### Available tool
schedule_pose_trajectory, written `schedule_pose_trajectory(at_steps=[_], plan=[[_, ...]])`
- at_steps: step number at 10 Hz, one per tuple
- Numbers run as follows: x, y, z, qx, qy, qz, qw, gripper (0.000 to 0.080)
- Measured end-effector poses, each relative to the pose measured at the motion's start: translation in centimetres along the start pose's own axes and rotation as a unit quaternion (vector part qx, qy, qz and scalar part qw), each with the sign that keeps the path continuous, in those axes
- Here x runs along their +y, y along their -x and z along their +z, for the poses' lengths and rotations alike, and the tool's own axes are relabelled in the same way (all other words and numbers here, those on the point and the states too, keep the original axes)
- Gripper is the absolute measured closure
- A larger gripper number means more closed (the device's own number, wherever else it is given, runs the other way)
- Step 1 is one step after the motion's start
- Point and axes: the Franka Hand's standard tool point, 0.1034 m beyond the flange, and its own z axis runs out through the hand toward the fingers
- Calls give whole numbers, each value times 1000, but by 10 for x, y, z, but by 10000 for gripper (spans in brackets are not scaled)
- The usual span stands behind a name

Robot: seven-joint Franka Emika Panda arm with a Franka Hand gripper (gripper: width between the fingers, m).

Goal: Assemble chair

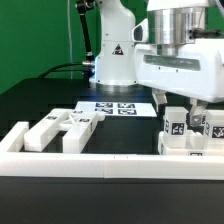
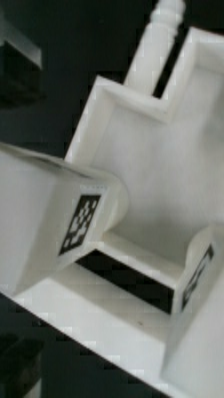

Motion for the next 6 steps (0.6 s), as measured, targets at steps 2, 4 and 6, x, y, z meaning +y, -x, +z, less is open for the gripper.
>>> schedule_pose_trajectory(at_steps=[2, 4, 6], plan=[[-1, -2, -1, 4, -3, -95, 995, 150], [-1, -3, -1, 4, -3, -161, 987, 150], [-1, -2, -1, 5, -1, -235, 972, 150]])
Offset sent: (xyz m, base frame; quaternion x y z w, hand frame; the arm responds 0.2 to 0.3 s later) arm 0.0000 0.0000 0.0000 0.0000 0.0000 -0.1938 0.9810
